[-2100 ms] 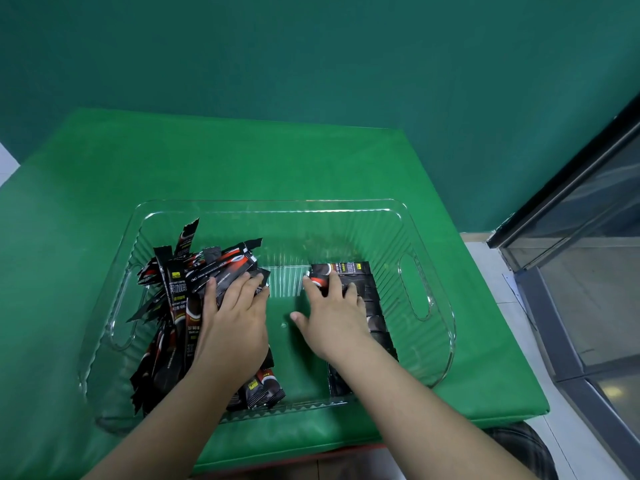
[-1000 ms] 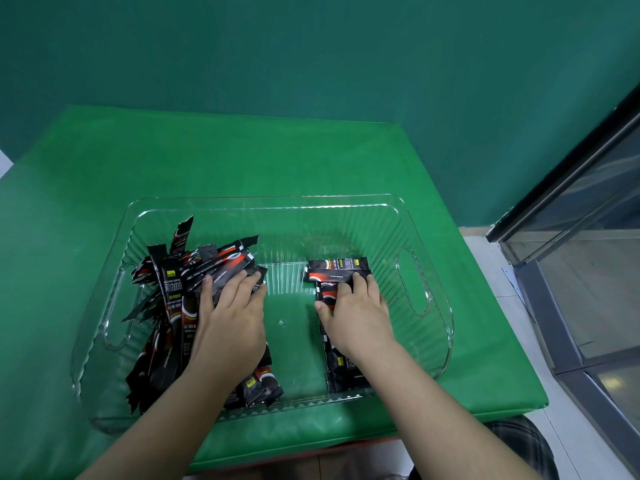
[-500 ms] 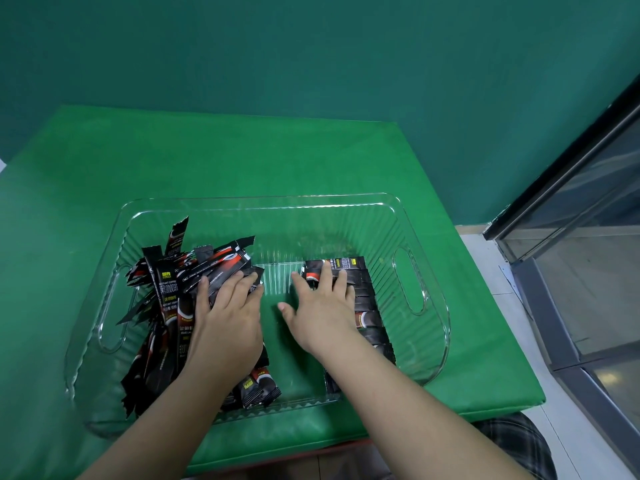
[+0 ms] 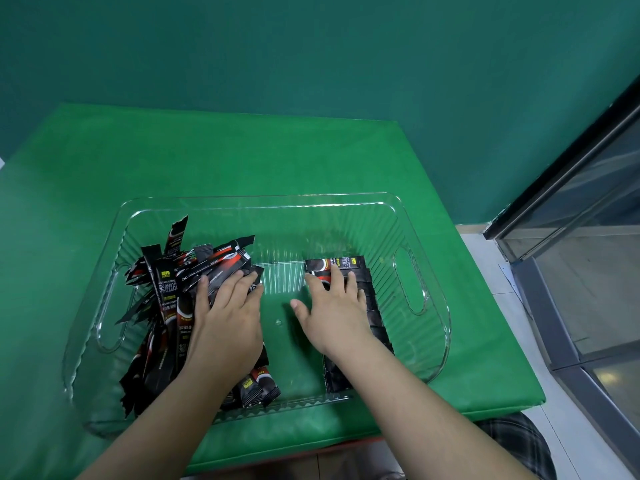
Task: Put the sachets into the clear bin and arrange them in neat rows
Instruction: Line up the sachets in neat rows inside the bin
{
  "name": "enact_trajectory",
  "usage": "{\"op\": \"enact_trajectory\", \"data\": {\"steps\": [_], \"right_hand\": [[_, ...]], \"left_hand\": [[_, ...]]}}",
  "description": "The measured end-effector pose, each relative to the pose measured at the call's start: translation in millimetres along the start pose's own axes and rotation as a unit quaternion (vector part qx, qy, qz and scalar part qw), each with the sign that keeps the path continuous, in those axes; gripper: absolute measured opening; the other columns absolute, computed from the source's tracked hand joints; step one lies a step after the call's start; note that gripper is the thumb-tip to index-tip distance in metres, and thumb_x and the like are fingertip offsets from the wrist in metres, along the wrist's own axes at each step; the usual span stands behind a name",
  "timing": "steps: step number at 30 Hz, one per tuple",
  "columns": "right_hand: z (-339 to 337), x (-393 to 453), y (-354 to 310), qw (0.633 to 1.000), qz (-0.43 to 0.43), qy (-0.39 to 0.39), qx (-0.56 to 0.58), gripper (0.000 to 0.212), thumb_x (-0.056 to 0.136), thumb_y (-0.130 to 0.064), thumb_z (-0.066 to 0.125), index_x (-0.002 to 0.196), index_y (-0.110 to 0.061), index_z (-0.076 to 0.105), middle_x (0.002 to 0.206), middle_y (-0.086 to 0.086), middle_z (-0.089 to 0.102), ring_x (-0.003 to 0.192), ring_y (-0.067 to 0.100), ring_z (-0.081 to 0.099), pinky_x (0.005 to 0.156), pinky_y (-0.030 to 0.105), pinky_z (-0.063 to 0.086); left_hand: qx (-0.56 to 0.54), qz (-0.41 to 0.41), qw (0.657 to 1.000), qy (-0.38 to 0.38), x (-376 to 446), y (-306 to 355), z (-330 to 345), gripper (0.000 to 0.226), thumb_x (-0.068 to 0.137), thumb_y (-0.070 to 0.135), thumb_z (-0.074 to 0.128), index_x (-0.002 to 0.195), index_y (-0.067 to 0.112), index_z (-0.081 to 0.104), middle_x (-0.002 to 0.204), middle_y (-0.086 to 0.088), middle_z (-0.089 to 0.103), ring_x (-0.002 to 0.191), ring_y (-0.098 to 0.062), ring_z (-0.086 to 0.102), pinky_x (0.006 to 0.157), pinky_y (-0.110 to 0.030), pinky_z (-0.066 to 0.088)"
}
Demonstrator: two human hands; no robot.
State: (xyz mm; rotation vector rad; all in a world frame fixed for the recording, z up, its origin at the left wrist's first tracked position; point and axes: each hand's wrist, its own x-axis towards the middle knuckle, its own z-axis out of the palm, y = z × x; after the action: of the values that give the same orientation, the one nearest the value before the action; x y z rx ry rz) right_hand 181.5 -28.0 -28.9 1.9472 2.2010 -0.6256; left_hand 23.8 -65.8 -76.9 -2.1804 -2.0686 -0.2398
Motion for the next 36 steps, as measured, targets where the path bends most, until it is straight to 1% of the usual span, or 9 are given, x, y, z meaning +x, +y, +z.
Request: {"op": "enact_trajectory", "data": {"steps": [4,8,12,16,18,24,27,31,36], "right_hand": [[0,-1,0,0.999,-0.021,0.040,0.021,0.058,0.098,-0.048,0.034,0.147,-0.021,0.020,0.158,0.009,0.007,0.145,0.033,0.002,0.116,0.050,0.009],[-1,10,-10,0.984,-0.145,0.106,0.022,0.046,0.098,-0.028,0.046,0.141,-0.015,0.037,0.149,0.002,0.034,0.139,0.021,0.023,0.113,0.040,0.017],[-1,30,-25,0.974,-0.198,0.101,0.046,0.043,0.097,-0.020,0.049,0.139,-0.016,0.042,0.138,0.002,0.049,0.127,0.023,0.036,0.102,0.039,0.031],[1,43,-38,0.969,-0.174,0.030,0.173,0.045,0.095,-0.017,0.052,0.139,-0.016,0.041,0.129,0.013,0.054,0.123,0.028,0.045,0.104,0.038,0.037],[1,45,-40,0.963,-0.170,0.017,0.211,0.044,0.095,-0.015,0.053,0.138,-0.014,0.043,0.131,0.011,0.055,0.123,0.025,0.048,0.105,0.036,0.037],[-5,46,-42,0.961,-0.150,0.012,0.230,0.035,0.093,-0.013,0.057,0.127,-0.010,0.054,0.124,0.008,0.057,0.110,0.024,0.054,0.092,0.026,0.040],[-7,43,-40,0.964,-0.141,0.022,0.224,0.018,0.093,-0.013,0.057,0.109,-0.007,0.064,0.110,0.012,0.059,0.101,0.026,0.056,0.076,0.024,0.037],[-13,35,-28,0.966,-0.108,0.061,0.227,0.011,0.094,-0.012,0.053,0.099,-0.007,0.062,0.101,0.010,0.062,0.087,0.023,0.054,0.071,0.026,0.038],[-23,23,4,0.969,-0.038,0.074,0.233,0.012,0.097,-0.011,0.048,0.105,-0.011,0.057,0.094,0.001,0.059,0.071,0.012,0.055,0.054,0.019,0.040]], "left_hand": [[-0.002,0.004,1.000,0.000,0,0,0,0.047,0.077,0.018,0.041,0.115,0.007,0.067,0.126,-0.008,0.061,0.122,-0.024,0.052,0.113,-0.049,0.000],[-0.013,0.003,1.000,0.010,0,0,1,0.050,0.080,0.020,0.034,0.115,0.007,0.067,0.124,-0.008,0.062,0.122,-0.024,0.050,0.112,-0.051,0.004],[-0.017,0.015,0.998,0.053,-2,0,1,0.048,0.078,0.019,0.035,0.110,0.007,0.067,0.122,-0.010,0.060,0.122,-0.024,0.041,0.108,-0.055,0.014],[-0.007,0.017,0.997,0.078,-3,0,5,0.049,0.073,0.017,0.039,0.112,0.006,0.066,0.124,-0.013,0.053,0.123,-0.028,0.039,0.106,-0.053,0.017],[-0.004,0.013,0.996,0.084,-3,-1,8,0.049,0.072,0.016,0.041,0.112,0.004,0.066,0.123,-0.014,0.052,0.124,-0.030,0.039,0.106,-0.053,0.019],[-0.018,0.014,0.995,0.099,-1,2,2,0.034,0.065,0.007,0.062,0.099,0.005,0.067,0.112,-0.012,0.049,0.115,-0.030,0.042,0.097,-0.060,0.039],[-0.030,0.009,0.996,0.087,-1,3,1,0.042,0.055,0.001,0.078,0.095,0.007,0.065,0.127,-0.015,0.043,0.127,-0.035,0.034,0.099,-0.060,0.035],[-0.034,0.007,0.998,0.061,-1,2,2,0.047,0.065,0.003,0.078,0.109,0.011,0.064,0.148,-0.017,0.034,0.141,-0.038,0.020,0.104,-0.056,0.028],[0.016,0.005,1.000,0.018,1,1,5,0.057,0.056,0.006,0.083,0.110,0.010,0.068,0.140,-0.017,0.049,0.133,-0.038,0.038,0.107,-0.051,0.020]]}}
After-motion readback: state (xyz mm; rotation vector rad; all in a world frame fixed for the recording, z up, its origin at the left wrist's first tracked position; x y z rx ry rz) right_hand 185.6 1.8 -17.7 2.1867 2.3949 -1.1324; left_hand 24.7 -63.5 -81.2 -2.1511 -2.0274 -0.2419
